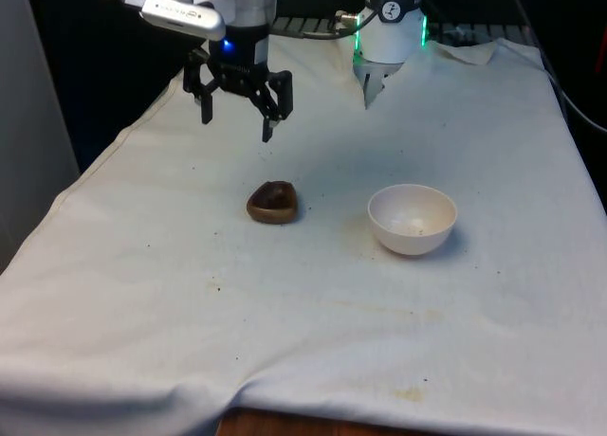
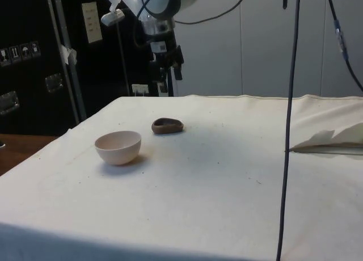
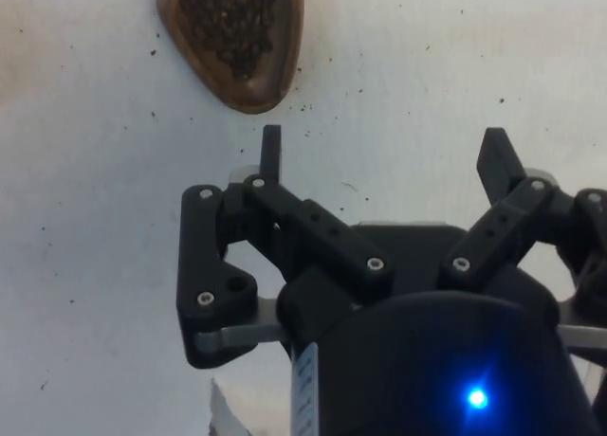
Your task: Pour the coffee beans from the cup into the bowl.
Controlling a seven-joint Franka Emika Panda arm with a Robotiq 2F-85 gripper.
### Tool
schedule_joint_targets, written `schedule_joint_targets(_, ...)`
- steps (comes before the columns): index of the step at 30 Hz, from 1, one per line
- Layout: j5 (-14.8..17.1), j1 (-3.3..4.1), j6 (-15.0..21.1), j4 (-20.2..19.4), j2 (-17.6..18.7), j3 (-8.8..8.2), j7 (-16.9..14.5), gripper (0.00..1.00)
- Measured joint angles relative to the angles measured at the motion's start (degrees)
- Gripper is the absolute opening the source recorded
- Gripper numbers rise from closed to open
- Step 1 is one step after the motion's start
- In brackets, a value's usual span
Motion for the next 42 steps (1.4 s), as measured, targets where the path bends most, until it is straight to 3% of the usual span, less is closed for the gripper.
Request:
schedule_joint_targets(25, 0.86, 0.17, 0.11, 0.06, 0.00, 0.00, -11.34, 1.00)
schedule_joint_targets(32, 2.92, 0.17, 0.11, 0.06, 0.00, 0.00, -16.56, 1.00)
schedule_joint_targets(34, 2.92, 0.17, 0.11, 0.06, 0.00, 0.00, -16.56, 1.00)
schedule_joint_targets(42, 5.04, 0.17, 0.11, 0.06, 0.06, 0.00, -21.49, 1.00)
